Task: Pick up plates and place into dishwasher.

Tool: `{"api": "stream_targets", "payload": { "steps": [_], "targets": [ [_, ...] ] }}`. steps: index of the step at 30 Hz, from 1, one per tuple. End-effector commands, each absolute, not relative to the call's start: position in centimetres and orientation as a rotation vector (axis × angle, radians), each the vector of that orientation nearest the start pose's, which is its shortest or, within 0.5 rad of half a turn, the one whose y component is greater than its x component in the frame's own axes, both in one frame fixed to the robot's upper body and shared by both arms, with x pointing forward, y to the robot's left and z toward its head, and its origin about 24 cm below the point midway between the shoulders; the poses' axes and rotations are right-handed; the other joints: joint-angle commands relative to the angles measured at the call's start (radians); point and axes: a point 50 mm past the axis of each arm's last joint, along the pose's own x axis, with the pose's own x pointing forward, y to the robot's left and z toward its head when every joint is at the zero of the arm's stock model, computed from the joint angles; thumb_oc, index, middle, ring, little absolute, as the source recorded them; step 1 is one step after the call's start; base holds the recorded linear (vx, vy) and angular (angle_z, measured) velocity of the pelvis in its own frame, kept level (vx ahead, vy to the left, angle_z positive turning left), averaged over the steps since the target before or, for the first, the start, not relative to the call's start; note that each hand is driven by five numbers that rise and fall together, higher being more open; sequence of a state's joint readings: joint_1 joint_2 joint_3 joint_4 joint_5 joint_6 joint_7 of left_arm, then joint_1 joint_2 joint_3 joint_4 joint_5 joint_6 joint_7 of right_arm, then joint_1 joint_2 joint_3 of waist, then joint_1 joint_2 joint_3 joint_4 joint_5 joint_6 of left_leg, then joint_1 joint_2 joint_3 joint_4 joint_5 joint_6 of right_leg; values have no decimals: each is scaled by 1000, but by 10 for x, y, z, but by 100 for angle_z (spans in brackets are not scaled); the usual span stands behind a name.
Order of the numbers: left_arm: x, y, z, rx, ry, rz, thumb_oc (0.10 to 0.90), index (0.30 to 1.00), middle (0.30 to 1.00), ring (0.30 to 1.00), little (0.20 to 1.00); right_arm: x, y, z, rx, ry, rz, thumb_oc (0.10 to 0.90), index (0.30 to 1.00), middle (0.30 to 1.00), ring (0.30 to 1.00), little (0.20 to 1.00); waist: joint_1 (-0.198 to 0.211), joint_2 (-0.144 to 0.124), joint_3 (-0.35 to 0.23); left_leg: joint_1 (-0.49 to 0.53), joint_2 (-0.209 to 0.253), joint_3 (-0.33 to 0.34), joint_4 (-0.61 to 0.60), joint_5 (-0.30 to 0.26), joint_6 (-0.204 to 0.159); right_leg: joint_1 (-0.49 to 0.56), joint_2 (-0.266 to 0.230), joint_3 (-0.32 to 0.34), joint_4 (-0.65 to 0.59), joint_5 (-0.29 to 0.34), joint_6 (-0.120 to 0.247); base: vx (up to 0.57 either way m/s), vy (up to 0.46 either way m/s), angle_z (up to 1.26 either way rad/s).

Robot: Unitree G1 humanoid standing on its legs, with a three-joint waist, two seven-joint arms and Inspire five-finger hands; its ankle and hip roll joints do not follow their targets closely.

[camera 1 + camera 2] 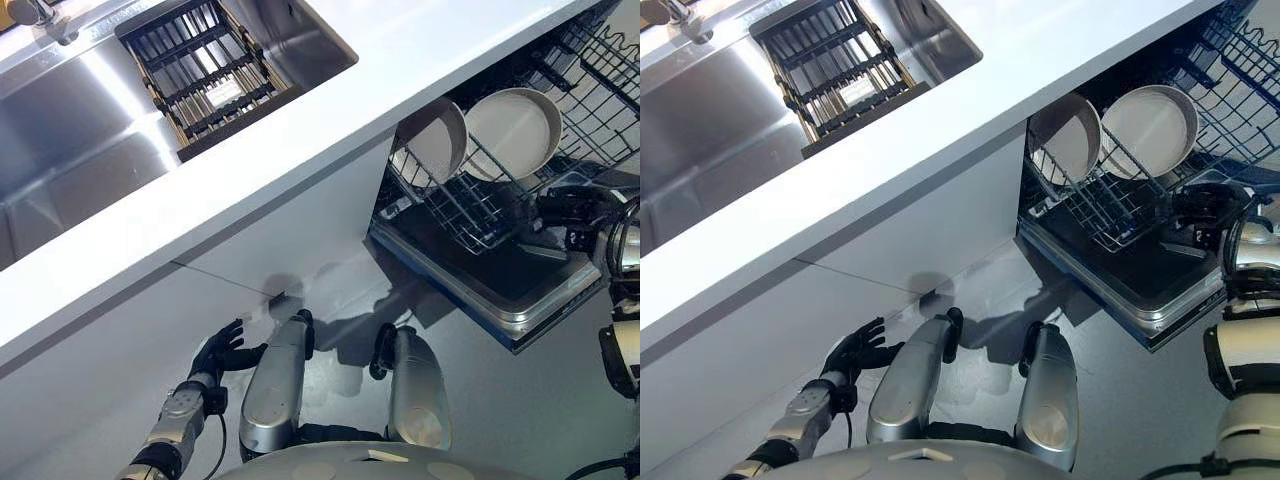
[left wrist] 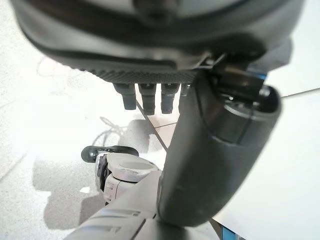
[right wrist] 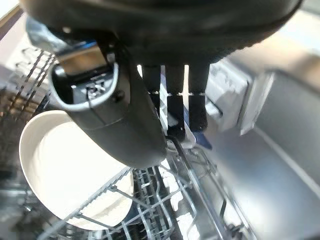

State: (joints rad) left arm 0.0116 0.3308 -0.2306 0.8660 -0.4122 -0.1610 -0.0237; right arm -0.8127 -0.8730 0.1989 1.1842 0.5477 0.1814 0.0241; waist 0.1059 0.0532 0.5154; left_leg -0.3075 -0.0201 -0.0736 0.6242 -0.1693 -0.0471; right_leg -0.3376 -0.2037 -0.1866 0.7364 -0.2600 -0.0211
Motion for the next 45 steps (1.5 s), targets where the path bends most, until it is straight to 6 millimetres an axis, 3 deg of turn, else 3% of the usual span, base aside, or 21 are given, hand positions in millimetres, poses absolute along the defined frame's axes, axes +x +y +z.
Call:
{"api": "stream_targets", "payload": {
  "steps": [1, 6, 9, 10, 16, 24, 32, 38, 45],
  "targets": [
    [153, 234, -110, 42, 687, 77, 800, 900, 900, 900, 900, 376, -329, 179, 126, 102, -204, 100, 300, 300, 300, 200, 87, 18, -59, 4, -43, 46, 63, -83, 100, 82, 6, -37, 48, -15, -40, 35, 10, 9],
    [151, 232, -112, 41, 691, 77, 800, 900, 900, 900, 900, 379, -318, 167, 423, 103, -147, 100, 300, 300, 300, 200, 95, 23, -56, 3, -48, 43, 69, -85, 103, 84, 5, -38, 55, -18, -40, 7, 3, 4],
    [151, 231, -112, 39, 688, 83, 800, 900, 900, 900, 900, 382, -307, 164, 718, 66, -98, 100, 300, 300, 300, 200, 99, 28, -55, 3, -52, 40, 74, -88, 103, 84, 4, -38, 61, -22, -39, 15, 4, -1],
    [149, 230, -113, 40, 691, 86, 800, 900, 900, 900, 900, 385, -298, 162, 893, 33, -55, 100, 300, 300, 300, 200, 103, 32, -56, 5, -54, 39, 85, -99, 103, 88, 2, -37, 72, -31, -35, 49, 6, -4],
    [149, 229, -113, 45, 698, 93, 800, 900, 900, 900, 900, 394, -269, 181, 1293, -139, 136, 100, 300, 300, 300, 200, 111, 45, -69, 1, -66, 32, 85, -100, 101, 90, -3, -43, 77, -33, -27, 32, -4, -5],
    [153, 235, -106, 57, 687, 86, 800, 900, 900, 900, 900, 400, -254, 222, 1229, -207, 235, 100, 300, 300, 300, 200, 130, 48, -81, -15, -79, 18, 100, -102, 95, 88, -11, -59, 87, -37, -24, 23, -23, 12],
    [153, 243, -101, 62, 674, 99, 800, 900, 900, 900, 900, 401, -262, 257, 1137, -258, 221, 100, 300, 300, 300, 200, 160, 43, -87, -7, -81, -2, 74, -86, 90, 117, -4, -76, 66, -38, -29, 37, -38, 10],
    [151, 251, -99, 77, 673, 121, 800, 900, 900, 900, 900, 399, -268, 271, 1145, -316, 219, 100, 300, 300, 300, 200, 178, 36, -91, 12, -80, -16, 45, -74, 87, 149, -5, -93, 40, -35, -27, 55, -36, 12],
    [147, 261, -97, 100, 672, 119, 800, 900, 900, 900, 900, 383, -282, 299, 1162, -644, 333, 100, 300, 300, 300, 200, 179, 28, -92, 8, -78, -15, 52, -81, 87, 158, -8, -102, 32, -34, -24, 13, -24, 8]
  ]
}}
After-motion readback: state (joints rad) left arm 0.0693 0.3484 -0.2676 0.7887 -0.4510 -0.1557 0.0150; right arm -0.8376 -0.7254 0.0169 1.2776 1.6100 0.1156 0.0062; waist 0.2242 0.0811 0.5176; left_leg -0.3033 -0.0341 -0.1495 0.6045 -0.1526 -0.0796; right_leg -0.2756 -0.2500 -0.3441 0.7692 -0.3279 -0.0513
